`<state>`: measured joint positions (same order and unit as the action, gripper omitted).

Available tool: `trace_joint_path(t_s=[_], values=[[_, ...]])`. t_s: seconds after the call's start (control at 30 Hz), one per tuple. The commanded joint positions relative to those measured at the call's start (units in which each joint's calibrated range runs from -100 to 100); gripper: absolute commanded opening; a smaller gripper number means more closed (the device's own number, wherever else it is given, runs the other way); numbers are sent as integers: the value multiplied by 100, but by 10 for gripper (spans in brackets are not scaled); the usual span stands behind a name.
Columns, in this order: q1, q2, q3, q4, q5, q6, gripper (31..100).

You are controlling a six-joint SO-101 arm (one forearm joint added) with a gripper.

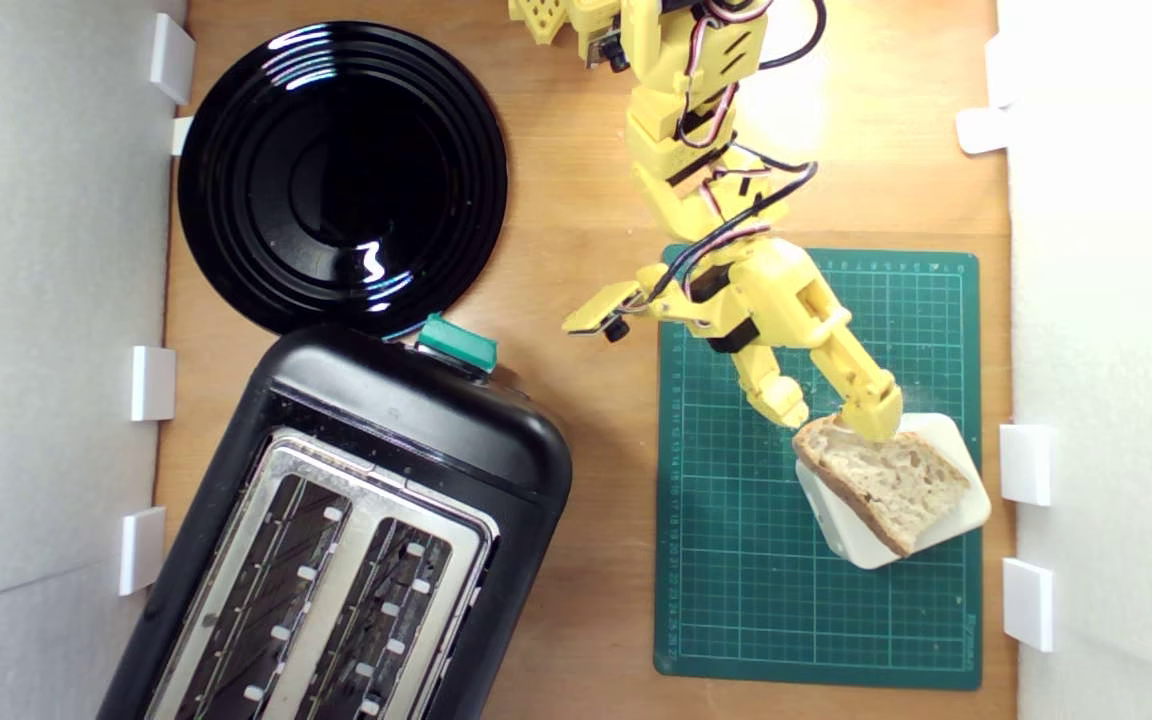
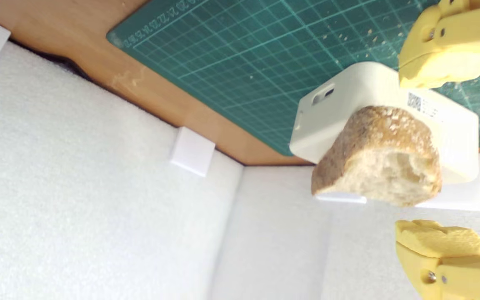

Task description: Pick bread and place in toaster

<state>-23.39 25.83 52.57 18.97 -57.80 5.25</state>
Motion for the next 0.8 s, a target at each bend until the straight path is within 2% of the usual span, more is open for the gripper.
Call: trace_joint_path(t_s=[0.0,0.77], values=[[-79,21,-350,-66,-167,-10,969],[-159,387,-885,-75,-142,32,969]])
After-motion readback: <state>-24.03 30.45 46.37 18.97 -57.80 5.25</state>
